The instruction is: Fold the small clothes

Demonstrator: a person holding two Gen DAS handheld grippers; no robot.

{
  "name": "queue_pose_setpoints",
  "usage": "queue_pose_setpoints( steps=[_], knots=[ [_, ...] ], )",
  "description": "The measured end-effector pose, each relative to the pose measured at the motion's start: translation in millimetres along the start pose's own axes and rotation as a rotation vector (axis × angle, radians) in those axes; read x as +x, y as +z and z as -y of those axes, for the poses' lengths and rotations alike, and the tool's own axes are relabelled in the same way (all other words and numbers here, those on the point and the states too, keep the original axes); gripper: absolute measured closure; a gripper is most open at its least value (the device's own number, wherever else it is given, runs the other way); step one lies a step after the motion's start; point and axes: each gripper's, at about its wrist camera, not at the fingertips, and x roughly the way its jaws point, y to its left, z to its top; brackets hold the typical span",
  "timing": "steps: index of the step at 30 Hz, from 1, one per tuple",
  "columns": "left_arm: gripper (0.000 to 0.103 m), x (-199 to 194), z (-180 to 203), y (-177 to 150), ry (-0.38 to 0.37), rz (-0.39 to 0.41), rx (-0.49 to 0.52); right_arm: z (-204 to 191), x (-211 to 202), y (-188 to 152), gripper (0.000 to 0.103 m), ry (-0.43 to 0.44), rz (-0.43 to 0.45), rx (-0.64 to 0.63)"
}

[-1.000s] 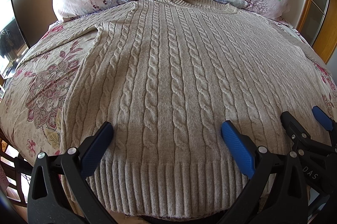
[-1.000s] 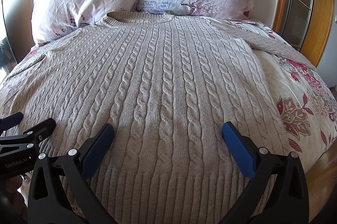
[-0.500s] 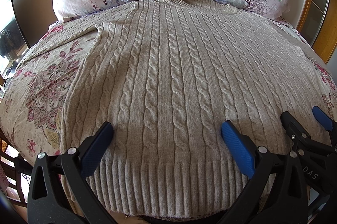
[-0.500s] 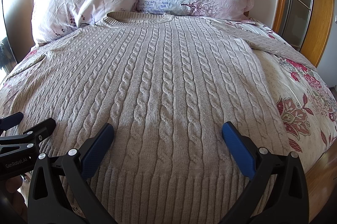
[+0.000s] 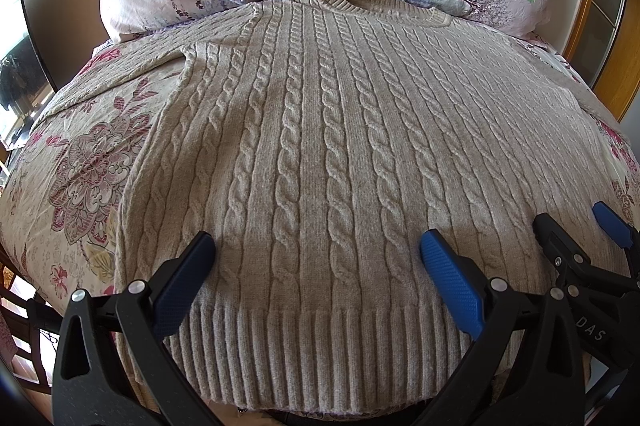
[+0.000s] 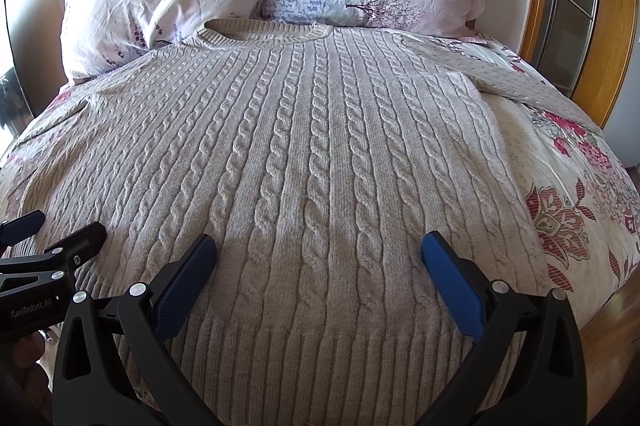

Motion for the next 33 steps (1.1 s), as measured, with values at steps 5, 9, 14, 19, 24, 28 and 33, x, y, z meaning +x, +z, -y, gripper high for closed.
queue_pose_setpoints(
  steps=[5,9,14,19,24,28,33],
  knots=[
    [0.002,2,0,4,0.000,-0.020,0.002,-2,2,-2,0.001,0.010,-0.022,-0.014],
    [0.002,3,1,10,0.002,-0.038,0.000,0,2,-1,0.001,0.036,-0.024,-0.042],
    [0.002,3,2,13,0.017,-0.057,0.004,4,1,-2,0.001,0.103,-0.013,-0.104],
    [0.002,0,-1,36,-0.022,-0.025,-0.012,23,1,15,0.001,0.214,-0.060,-0.109],
    [0.002,-1,-10,67,-0.121,0.046,-0.057,96,-6,59,0.001,0.175,0.036,0.058],
    [0.002,8,-13,91,-0.184,0.068,-0.068,176,8,93,0.001,0.143,0.057,0.284],
    [0.002,30,-25,104,-0.382,0.091,-0.156,264,39,117,0.024,0.131,0.048,0.569]
  ],
)
